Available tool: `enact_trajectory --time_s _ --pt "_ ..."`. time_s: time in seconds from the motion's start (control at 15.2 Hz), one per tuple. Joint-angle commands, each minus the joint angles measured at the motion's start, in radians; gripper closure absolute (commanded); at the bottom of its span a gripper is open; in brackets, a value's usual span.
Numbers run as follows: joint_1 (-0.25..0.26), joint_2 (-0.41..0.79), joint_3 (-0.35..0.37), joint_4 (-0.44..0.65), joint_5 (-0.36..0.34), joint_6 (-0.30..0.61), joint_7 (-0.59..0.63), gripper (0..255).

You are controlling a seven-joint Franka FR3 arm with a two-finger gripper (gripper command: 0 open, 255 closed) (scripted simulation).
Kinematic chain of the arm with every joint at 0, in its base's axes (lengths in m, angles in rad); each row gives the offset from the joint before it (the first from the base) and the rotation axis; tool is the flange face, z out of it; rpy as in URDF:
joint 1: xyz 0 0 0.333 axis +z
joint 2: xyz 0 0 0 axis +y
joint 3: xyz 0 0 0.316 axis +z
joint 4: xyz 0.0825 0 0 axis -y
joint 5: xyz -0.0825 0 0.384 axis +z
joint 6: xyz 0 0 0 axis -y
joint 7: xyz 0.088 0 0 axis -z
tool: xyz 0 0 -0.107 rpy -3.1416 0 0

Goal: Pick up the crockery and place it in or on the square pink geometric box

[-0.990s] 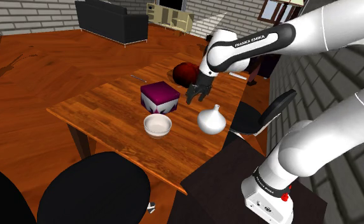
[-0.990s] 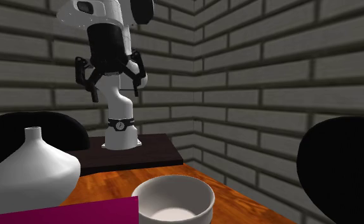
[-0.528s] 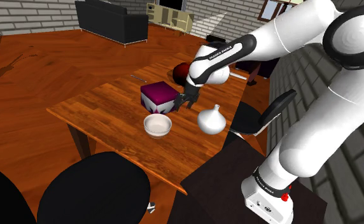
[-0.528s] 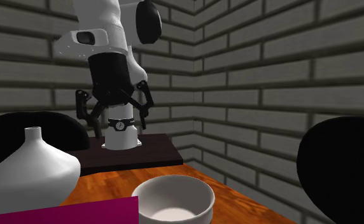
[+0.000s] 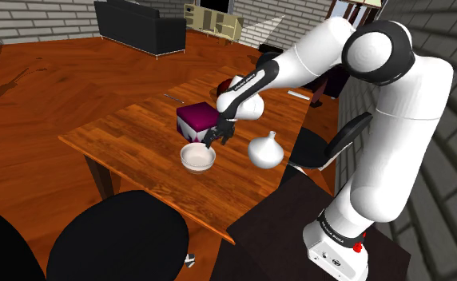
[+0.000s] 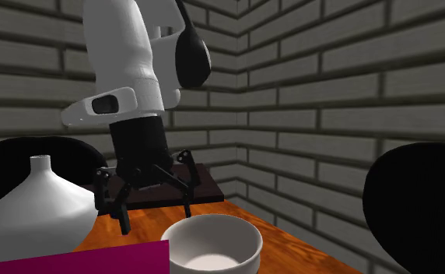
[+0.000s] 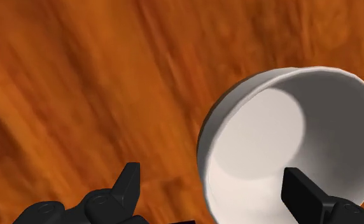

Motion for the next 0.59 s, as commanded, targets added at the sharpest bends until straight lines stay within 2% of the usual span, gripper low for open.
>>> enact_trajectory --time_s 0.0,0.53 --pt "-0.001 0.051 0.009 0.029 0.015 0.023 -0.008 0" --pt "-0.006 0.138 0.032 0.054 0.045 0.087 -0.031 0"
